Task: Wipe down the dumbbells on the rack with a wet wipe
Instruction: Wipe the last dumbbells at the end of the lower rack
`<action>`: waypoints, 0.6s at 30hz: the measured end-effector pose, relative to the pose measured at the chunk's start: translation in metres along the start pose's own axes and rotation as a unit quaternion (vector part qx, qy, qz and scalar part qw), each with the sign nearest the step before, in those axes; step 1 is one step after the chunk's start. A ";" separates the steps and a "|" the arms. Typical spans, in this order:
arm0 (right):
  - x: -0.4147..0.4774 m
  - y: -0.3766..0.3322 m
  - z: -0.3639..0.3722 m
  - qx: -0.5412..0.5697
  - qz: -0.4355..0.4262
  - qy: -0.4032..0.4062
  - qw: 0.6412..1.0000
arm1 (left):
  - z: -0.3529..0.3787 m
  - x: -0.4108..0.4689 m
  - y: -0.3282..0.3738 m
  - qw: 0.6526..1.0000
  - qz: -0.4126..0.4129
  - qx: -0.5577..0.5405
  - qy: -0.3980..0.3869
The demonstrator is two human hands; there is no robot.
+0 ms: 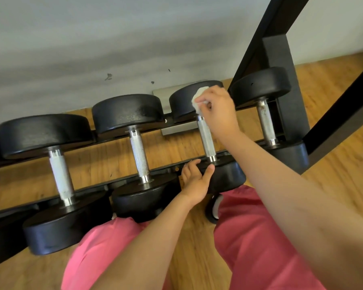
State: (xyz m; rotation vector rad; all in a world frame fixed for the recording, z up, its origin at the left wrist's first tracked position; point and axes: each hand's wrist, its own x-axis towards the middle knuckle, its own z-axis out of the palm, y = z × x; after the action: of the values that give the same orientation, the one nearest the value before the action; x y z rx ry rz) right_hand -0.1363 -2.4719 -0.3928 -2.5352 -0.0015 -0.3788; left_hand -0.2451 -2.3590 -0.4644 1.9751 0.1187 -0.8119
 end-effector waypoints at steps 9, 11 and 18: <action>0.004 0.031 -0.015 0.074 0.072 0.068 0.992 | 0.001 0.000 -0.002 1.000 0.009 -0.006 0.017; 0.006 0.038 -0.017 0.108 0.147 0.103 0.978 | 0.002 0.001 -0.003 1.000 0.013 -0.005 0.020; -0.003 0.006 0.005 0.041 0.019 0.070 0.997 | -0.001 0.000 -0.002 1.000 0.006 0.022 0.010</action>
State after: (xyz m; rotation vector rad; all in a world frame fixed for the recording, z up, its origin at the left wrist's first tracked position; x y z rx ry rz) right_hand -0.1370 -2.4738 -0.4008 -2.4204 0.0823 -0.5285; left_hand -0.2453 -2.3572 -0.4651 2.0238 0.1012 -0.7926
